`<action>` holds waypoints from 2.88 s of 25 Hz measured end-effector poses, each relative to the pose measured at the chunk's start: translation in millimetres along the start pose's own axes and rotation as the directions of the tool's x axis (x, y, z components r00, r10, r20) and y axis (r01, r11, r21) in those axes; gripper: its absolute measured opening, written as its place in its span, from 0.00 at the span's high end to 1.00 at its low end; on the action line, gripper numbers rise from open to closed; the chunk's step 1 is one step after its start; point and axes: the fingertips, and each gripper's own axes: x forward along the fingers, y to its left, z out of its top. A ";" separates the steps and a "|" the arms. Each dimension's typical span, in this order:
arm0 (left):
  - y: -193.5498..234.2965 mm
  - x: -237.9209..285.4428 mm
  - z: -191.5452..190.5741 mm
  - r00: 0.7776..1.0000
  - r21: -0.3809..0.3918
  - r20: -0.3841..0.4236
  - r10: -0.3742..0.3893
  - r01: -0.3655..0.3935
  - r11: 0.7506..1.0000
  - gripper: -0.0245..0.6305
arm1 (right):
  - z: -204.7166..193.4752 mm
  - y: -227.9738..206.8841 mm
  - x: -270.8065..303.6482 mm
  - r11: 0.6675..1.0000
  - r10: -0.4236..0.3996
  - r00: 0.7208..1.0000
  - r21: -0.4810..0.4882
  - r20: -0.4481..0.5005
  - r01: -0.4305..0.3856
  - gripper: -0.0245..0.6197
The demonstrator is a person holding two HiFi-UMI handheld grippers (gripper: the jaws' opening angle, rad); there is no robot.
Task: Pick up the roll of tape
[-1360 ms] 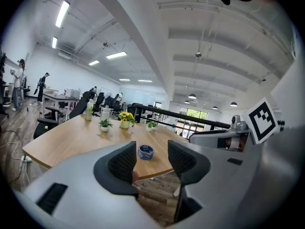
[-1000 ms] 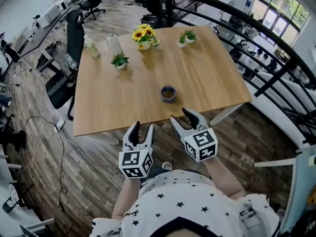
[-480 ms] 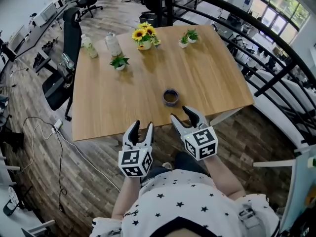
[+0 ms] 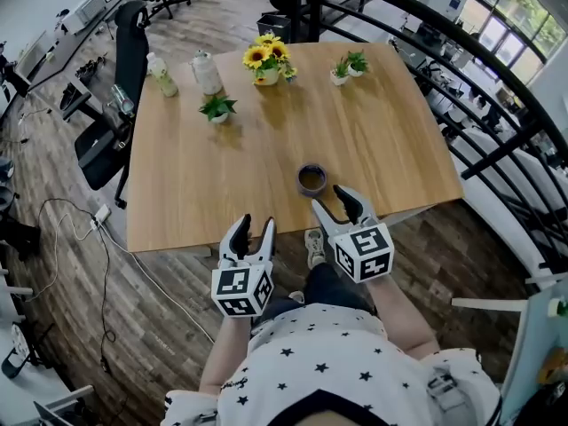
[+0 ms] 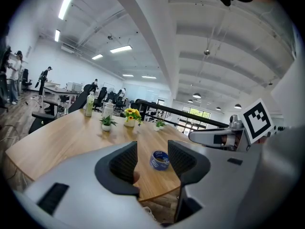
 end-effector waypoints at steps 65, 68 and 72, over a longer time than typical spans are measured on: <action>28.3 132.2 -20.2 0.992 -0.056 -0.115 0.056 -0.062 0.996 0.67 | -114.6 -103.8 156.7 0.998 -0.014 0.925 -0.069 -0.379 -0.013 0.85; 27.7 126.5 -17.0 0.993 -0.052 -0.105 0.059 -0.065 0.997 0.67 | -103.5 -102.3 150.9 0.997 -0.024 0.941 -0.079 -0.339 -0.003 0.86; 25.9 114.5 -15.4 0.994 -0.045 -0.093 0.063 -0.067 0.997 0.67 | -91.9 -96.7 140.8 0.997 -0.029 0.952 -0.077 -0.305 0.006 0.86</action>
